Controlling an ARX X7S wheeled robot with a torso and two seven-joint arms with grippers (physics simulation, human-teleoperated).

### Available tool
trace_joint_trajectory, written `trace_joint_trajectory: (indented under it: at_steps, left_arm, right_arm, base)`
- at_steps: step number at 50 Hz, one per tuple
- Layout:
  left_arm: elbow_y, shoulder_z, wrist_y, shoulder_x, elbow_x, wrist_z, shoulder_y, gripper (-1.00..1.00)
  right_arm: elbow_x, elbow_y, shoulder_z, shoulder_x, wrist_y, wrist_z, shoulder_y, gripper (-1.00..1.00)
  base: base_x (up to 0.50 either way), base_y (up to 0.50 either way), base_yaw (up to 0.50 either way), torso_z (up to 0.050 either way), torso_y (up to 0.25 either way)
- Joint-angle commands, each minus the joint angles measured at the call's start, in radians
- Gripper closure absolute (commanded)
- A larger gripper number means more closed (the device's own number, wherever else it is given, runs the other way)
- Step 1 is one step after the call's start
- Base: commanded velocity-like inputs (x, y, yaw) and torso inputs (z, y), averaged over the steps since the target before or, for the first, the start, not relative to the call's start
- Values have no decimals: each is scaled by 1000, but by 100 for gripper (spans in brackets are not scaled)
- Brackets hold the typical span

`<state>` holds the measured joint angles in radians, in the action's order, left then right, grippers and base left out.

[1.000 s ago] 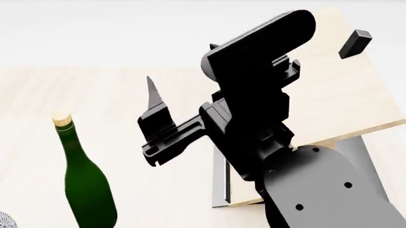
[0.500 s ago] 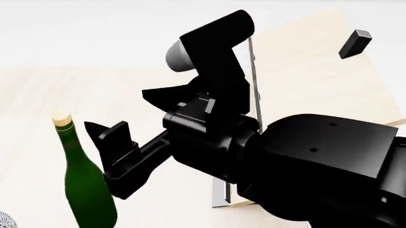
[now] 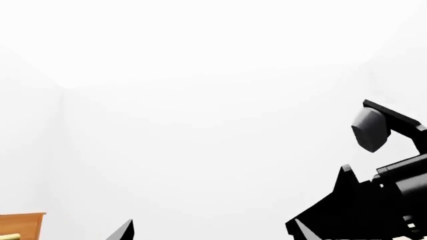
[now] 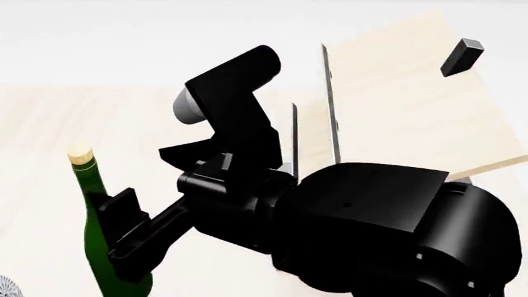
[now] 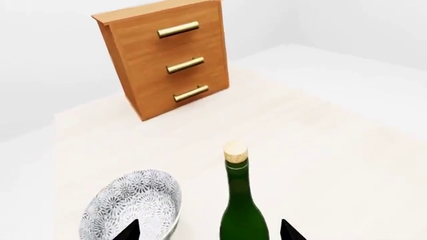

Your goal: Put the wine bottle on the wine rack.

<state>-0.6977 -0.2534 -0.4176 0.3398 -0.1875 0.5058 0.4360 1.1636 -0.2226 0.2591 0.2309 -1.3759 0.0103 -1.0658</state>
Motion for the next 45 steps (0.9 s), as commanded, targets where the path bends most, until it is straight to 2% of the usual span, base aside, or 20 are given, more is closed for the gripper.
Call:
trace_joint_trajectory:
  at_steps: [1,8,22,45]
  left_arm:
    - [2,-2,-2,4,-1,6,-1,-100]
    - [-5,-5,0,6,-6,8,4,-100]
    - [-4,-8,-5,11,-9,16,7,-100]
    - [-1,-18,-4,17,-9,23,4,-100]
  right_arm:
    - [-74,19,79,-11,84,21,20,-100]
    - [-146,55,121,-19,186,74,41,-100]
    - [-184,67,163,-44,246,75,75,-100]
    - [-309,257,230,-127,412,86,68,-100]
  base:
    - [0,0,0,0,0]
    - [0,0,0,0,0]
    - [0,0,0,0,0]
    - [0,0,0,0,0]
